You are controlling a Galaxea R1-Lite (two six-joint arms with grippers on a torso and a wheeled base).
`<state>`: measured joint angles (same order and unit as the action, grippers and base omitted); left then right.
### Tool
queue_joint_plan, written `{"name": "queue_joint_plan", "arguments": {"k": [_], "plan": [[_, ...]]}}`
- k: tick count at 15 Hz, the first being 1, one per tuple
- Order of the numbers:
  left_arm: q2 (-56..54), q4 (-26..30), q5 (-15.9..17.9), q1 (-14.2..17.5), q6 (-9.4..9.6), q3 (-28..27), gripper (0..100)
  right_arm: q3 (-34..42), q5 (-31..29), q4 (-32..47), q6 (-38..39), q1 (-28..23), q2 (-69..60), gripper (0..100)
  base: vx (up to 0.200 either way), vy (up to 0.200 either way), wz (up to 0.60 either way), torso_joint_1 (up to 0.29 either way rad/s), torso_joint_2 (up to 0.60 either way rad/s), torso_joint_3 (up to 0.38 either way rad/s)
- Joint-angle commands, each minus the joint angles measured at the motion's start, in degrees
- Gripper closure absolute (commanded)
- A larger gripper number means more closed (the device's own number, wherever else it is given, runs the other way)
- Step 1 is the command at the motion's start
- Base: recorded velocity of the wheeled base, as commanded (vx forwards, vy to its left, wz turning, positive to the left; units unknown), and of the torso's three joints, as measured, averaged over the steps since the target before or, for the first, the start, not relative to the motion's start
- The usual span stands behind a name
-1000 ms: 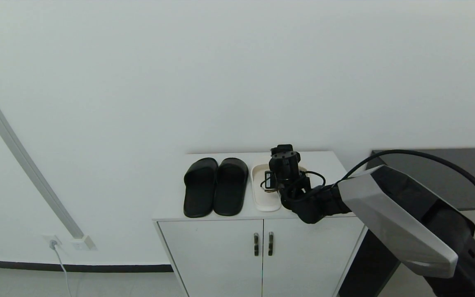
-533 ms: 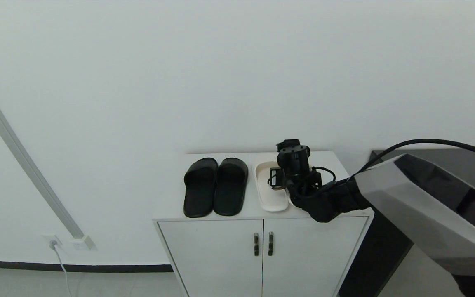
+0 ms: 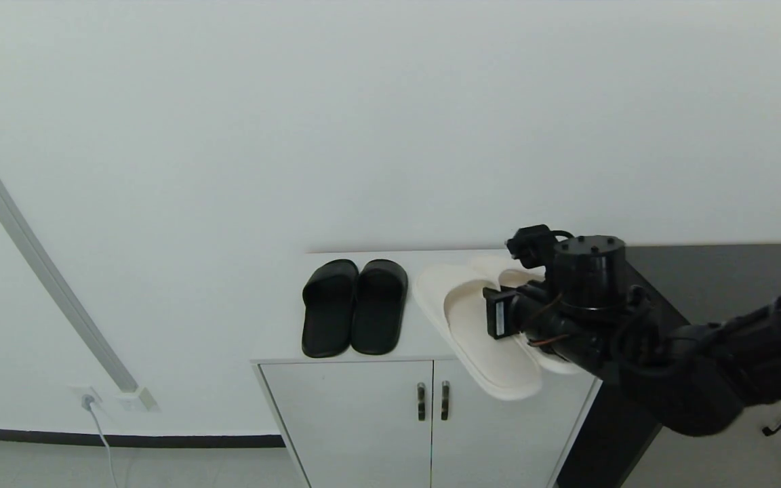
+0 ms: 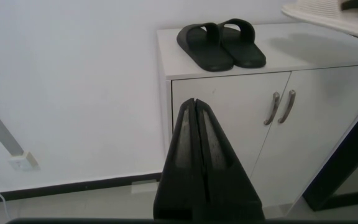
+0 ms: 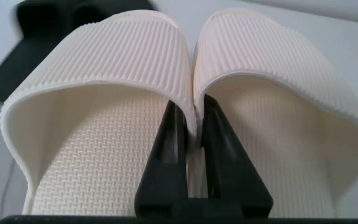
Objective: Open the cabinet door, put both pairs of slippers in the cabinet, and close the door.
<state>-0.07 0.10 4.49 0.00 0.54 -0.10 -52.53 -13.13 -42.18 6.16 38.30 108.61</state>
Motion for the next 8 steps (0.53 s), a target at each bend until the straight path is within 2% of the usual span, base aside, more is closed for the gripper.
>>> {"name": "queue_joint_plan", "arguments": {"k": [1,3,8], "plan": [[0.07,-0.01,0.00,0.00,0.08,0.01,100,11.13,4.43,-0.45,-0.27,3.53,-12.98,100,0.000,0.000,0.00,0.000,0.00,0.000],[0.07,-0.01,0.00,0.00,-0.01,0.01,100,14.12,5.83,-0.18,-0.18,4.41,-15.35,100,0.000,0.000,0.00,0.000,0.00,0.000],[0.07,-0.01,0.00,0.00,-0.01,0.01,100,14.21,6.01,0.87,-0.27,5.64,-14.74,100,0.000,0.000,0.00,0.000,0.00,0.000]]}}
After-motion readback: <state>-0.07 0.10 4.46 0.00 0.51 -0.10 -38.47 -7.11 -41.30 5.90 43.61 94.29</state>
